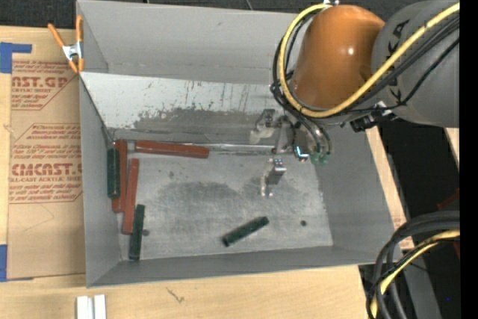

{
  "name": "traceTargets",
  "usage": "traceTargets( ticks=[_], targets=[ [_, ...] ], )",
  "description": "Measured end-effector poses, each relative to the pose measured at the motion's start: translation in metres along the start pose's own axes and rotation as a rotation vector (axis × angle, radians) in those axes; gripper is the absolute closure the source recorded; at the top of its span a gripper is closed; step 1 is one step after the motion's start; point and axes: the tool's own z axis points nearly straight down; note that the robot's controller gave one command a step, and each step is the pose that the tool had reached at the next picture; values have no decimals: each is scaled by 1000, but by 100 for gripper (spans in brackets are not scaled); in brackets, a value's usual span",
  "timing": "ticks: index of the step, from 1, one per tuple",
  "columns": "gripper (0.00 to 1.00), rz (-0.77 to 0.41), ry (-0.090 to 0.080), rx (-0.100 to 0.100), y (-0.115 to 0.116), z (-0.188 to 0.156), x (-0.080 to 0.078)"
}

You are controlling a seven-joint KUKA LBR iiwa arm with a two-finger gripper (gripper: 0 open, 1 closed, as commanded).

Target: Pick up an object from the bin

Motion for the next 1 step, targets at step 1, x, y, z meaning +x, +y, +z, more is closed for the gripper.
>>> traceTargets(
  ticks=[1],
  targets=[
    [0, 0, -8, 0, 0, -5, -1]
  ],
)
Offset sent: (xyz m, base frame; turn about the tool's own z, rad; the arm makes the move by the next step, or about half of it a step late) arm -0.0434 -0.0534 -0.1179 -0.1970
